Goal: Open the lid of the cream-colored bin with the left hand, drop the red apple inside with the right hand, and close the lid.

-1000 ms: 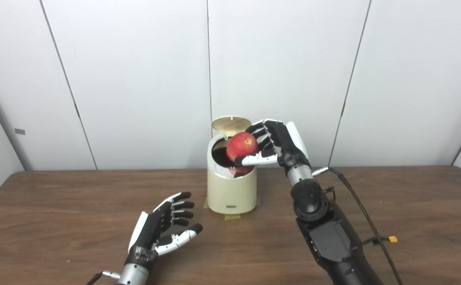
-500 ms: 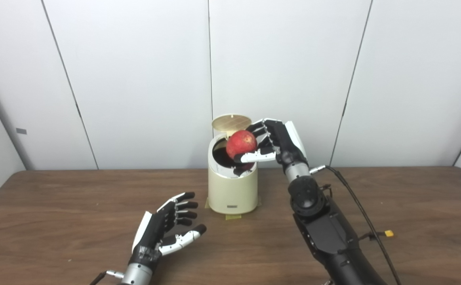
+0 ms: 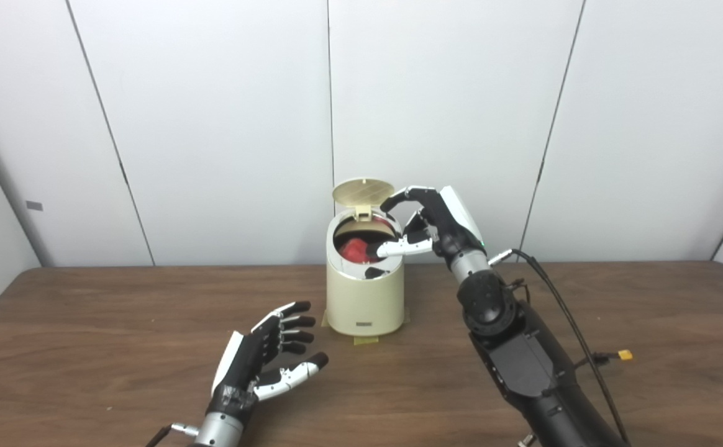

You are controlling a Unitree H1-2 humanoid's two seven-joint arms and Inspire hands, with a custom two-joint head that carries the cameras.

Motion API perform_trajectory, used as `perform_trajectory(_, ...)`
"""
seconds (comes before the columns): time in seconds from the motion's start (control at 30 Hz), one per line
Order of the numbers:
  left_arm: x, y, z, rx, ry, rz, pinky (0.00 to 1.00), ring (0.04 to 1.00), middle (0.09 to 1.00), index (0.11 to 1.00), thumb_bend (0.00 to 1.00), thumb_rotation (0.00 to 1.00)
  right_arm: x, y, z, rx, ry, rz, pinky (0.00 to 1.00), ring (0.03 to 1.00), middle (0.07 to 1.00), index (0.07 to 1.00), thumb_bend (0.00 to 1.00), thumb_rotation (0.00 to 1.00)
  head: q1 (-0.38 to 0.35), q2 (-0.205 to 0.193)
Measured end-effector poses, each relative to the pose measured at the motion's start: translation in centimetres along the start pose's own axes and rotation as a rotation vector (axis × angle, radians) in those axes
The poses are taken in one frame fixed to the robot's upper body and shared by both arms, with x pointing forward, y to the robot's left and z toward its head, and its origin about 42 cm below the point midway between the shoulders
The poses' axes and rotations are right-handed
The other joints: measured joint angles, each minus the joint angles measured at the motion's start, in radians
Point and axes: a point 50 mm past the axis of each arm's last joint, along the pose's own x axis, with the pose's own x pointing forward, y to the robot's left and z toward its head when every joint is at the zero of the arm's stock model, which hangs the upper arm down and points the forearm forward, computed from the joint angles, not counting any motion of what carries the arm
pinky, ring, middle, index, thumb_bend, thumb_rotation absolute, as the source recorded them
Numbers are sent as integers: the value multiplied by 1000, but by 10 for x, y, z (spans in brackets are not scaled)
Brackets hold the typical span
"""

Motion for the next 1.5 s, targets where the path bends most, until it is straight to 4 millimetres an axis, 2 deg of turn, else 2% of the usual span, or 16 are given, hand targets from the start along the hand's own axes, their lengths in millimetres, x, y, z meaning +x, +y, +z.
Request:
perform_trajectory(0.23, 0, 0, 0, 0, 0, -1, 663, 688, 754, 818, 684, 142, -2, -2, -1, 6, 2, 13, 401, 547, 729, 747, 916, 215, 3, 0)
perform_trajectory(0.4, 0, 0, 0, -1, 0, -2, 657, 689, 755, 821, 675, 124, -6, -4, -5, 26, -9, -11, 342, 443, 623, 669, 916, 165, 6, -2)
perform_trajectory(0.57, 1, -1, 0, -4, -2, -3, 648, 691, 757, 821, 678, 146, -26, -5, -17, 91, -29, -68, 292, 402, 576, 631, 817, 145, 8, -5)
perform_trajectory(0.63, 1, -1, 0, -6, -2, -2, 647, 693, 758, 822, 677, 149, -34, -6, -24, 126, -30, -88, 265, 373, 554, 617, 816, 131, 8, -5)
perform_trajectory(0.7, 0, 0, 0, -7, -2, -1, 648, 691, 756, 819, 678, 149, -42, -12, -33, 169, -20, -131, 249, 345, 517, 598, 808, 105, 8, -5)
perform_trajectory(0.77, 0, 0, 0, -6, -2, 0, 647, 689, 754, 816, 678, 152, -50, -20, -40, 207, -28, -183, 259, 361, 511, 596, 784, 130, 6, -3)
perform_trajectory(0.8, 0, 0, 0, -6, -1, 1, 645, 688, 753, 816, 679, 153, -54, -24, -44, 219, -33, -203, 262, 367, 515, 595, 779, 146, 6, -3)
perform_trajectory(0.87, 0, 0, 0, -5, -1, 3, 638, 681, 748, 813, 681, 158, -62, -33, -49, 271, -39, -219, 314, 446, 589, 623, 785, 268, 8, -5)
perform_trajectory(0.9, 0, 1, 0, -5, -1, 5, 637, 680, 747, 812, 682, 160, -68, -38, -51, 305, -46, -222, 327, 465, 604, 629, 786, 292, 8, -5)
perform_trajectory(0.97, 0, 1, 0, -4, -2, 8, 644, 681, 747, 812, 682, 155, -79, -44, -57, 353, -53, -184, 461, 608, 695, 714, 781, 384, 12, -5)
perform_trajectory(1.0, 0, 1, 0, -4, -2, 10, 646, 682, 747, 812, 681, 151, -86, -47, -59, 369, -65, -160, 496, 635, 717, 739, 780, 399, 12, -5)
perform_trajectory(1.17, 0, 2, 0, -5, -2, 17, 626, 677, 745, 806, 685, 155, -126, -59, -78, 374, -68, -62, 535, 661, 780, 803, 839, 451, 17, -3)
perform_trajectory(1.23, 0, 3, 0, -4, 0, 18, 629, 678, 746, 802, 686, 153, -139, -58, -88, 373, -40, -47, 544, 671, 789, 824, 859, 455, 21, -2)
perform_trajectory(1.3, 0, 3, -1, -3, 0, 18, 638, 679, 747, 798, 688, 153, -152, -54, -95, 399, -16, -48, 546, 680, 797, 845, 863, 445, 21, -2)
perform_trajectory(1.37, 0, 3, -1, -3, 0, 18, 637, 679, 746, 795, 694, 157, -163, -48, -98, 430, -5, -42, 538, 680, 804, 857, 811, 440, 18, 0)
perform_trajectory(1.5, 0, 2, 0, -4, -12, 17, 633, 679, 746, 797, 691, 157, -176, -36, -103, 480, 7, -40, 545, 685, 808, 863, 803, 460, 17, -3)
